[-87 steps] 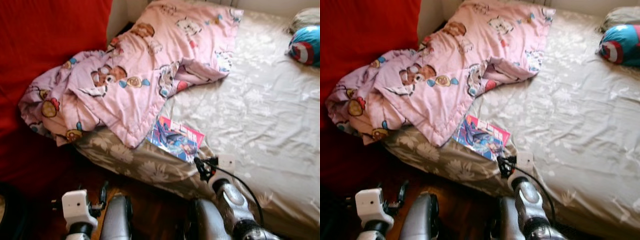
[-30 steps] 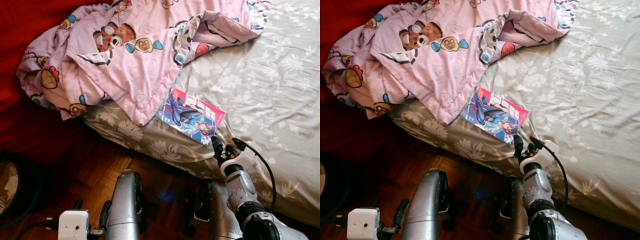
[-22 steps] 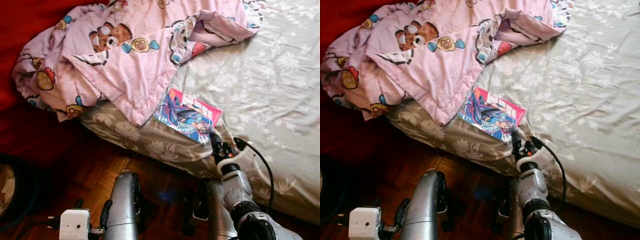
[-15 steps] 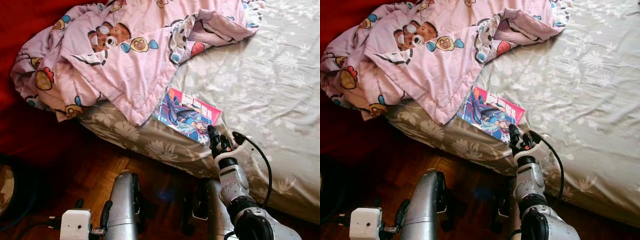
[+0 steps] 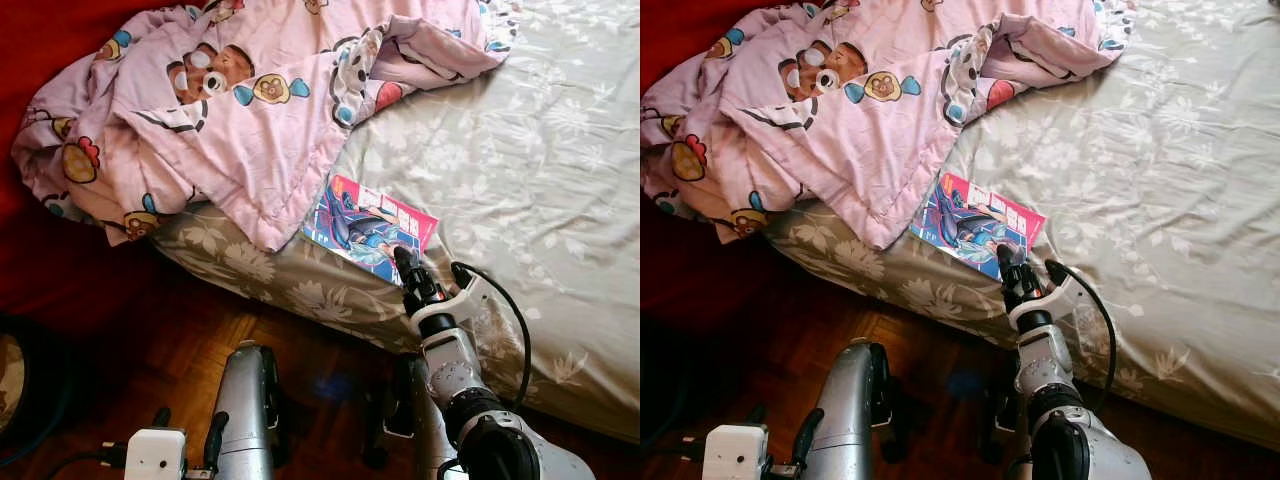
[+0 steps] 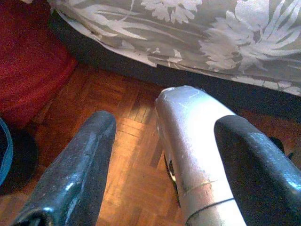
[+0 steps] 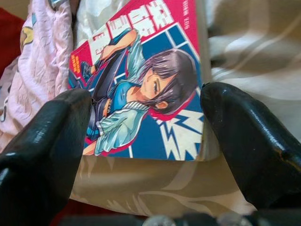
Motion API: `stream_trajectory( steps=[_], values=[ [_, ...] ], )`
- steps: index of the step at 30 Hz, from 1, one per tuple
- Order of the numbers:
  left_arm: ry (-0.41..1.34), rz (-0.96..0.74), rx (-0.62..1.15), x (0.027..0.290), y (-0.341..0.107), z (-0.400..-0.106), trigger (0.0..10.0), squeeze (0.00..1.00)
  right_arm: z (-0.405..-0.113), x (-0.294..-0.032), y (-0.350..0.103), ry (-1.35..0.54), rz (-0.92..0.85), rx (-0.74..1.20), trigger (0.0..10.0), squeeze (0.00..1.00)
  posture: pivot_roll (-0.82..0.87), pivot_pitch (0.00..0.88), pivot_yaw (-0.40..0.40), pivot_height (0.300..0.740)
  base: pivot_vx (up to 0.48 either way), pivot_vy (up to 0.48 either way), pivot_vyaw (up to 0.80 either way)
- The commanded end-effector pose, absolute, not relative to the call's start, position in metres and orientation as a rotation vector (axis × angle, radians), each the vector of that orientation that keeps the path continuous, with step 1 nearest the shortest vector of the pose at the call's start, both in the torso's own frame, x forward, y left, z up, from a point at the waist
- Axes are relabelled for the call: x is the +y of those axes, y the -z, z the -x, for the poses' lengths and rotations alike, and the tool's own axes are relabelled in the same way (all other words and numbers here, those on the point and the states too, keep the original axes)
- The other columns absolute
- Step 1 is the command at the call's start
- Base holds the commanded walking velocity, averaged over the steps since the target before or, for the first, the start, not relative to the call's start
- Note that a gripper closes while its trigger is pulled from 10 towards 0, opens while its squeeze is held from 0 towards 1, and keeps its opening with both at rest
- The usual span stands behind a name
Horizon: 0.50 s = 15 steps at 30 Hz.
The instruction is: Clean up the room
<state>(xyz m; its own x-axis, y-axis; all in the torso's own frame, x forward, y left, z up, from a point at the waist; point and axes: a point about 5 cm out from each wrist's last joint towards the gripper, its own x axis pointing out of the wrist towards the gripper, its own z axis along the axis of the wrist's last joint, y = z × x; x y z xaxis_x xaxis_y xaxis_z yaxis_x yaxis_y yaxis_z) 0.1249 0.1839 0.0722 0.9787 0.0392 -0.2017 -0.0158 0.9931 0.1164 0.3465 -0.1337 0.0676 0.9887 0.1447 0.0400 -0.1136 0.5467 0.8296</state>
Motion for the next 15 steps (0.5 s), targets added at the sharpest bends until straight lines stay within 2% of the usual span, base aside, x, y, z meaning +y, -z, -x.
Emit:
stream_trajectory(
  steps=[1,15],
  values=[
    [-0.025,-0.136,0.244,0.186,-0.069,-0.113,10.0,0.0,-0.338,-0.132,-0.052,-0.112,-1.012,0.101,10.0,0.0,0.3,0.495,0.033,0.589,0.0,0.0,0.0],
    [-0.03,-0.143,0.26,0.188,-0.073,-0.103,10.0,0.0,-0.332,-0.128,-0.042,-0.119,-1.032,0.178,10.0,0.0,0.31,0.516,0.047,0.589,0.0,0.0,0.0]
  ],
)
